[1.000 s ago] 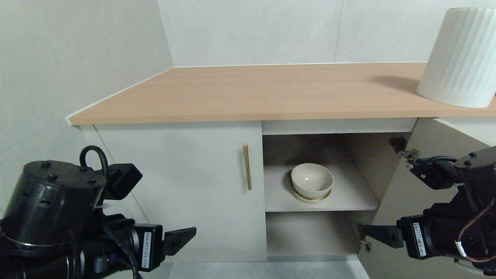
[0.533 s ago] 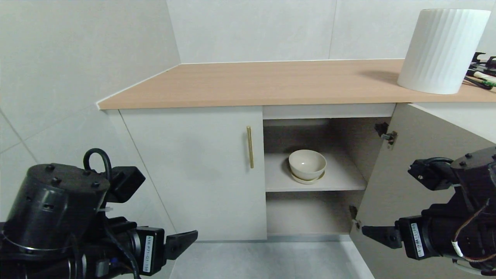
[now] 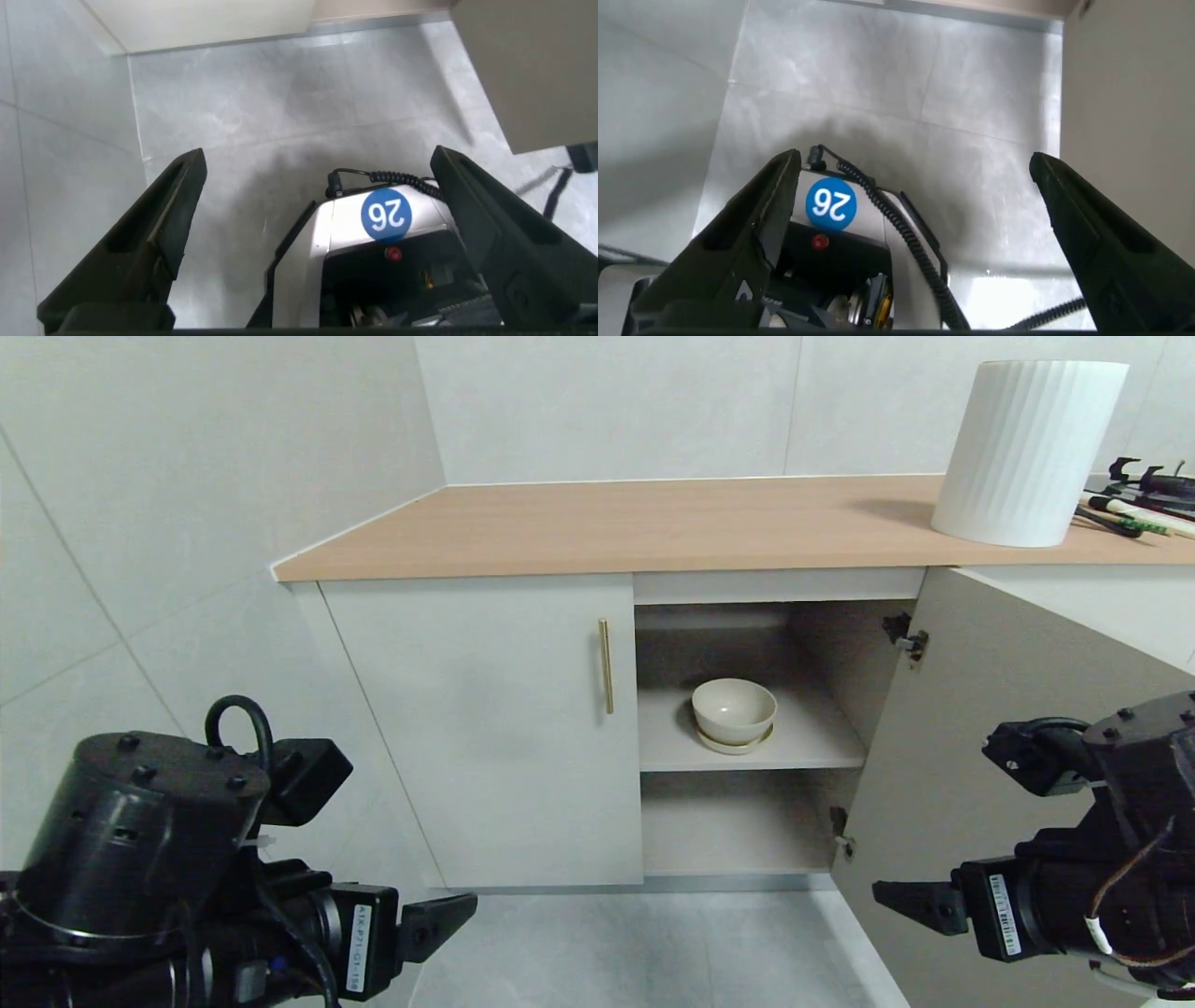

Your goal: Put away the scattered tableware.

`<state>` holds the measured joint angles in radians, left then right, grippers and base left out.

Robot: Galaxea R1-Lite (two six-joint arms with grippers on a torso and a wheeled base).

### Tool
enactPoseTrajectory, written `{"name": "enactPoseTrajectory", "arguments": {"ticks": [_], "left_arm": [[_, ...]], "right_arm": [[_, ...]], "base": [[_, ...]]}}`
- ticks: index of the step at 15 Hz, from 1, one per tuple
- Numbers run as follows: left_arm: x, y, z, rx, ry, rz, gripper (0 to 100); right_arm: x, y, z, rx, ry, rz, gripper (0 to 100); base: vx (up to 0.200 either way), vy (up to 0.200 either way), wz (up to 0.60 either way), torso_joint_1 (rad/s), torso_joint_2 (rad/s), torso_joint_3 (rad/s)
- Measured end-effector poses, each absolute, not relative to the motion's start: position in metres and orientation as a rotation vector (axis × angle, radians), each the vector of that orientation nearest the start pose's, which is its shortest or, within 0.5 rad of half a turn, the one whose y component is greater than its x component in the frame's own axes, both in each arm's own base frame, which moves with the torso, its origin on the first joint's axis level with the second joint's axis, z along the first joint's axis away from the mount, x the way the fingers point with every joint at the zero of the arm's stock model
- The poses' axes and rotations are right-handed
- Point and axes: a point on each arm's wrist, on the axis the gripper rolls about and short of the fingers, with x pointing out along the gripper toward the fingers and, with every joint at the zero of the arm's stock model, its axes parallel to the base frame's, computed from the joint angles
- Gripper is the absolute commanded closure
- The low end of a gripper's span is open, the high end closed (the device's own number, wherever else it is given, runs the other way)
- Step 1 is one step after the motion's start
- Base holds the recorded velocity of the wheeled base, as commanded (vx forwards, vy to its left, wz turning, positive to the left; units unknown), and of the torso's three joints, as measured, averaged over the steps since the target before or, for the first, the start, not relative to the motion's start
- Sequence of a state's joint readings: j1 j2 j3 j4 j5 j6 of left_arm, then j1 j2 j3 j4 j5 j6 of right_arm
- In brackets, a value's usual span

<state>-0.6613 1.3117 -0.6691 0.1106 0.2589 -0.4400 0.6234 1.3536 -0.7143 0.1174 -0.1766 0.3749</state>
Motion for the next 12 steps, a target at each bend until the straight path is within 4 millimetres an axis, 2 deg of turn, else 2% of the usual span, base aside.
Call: {"name": "enactPoseTrajectory", "arguments": {"ticks": [5, 12], "left_arm": [[0.147, -0.107, 0.176, -0.078, 0.744, -0.225, 0], [0.146, -0.108, 0.175, -0.072, 0.746, -0.23, 0]], "right_arm": [[0.159, 0.11, 0.178, 0.051, 0.776, 0.288, 0], [0.143, 0.103, 0.171, -0.041, 0.871, 0.304, 0]], "base": [[0.0, 0.0, 0.0, 0.0, 0.0, 0.0], [0.0, -0.2, 0.0, 0.006, 0.0, 0.0]]}}
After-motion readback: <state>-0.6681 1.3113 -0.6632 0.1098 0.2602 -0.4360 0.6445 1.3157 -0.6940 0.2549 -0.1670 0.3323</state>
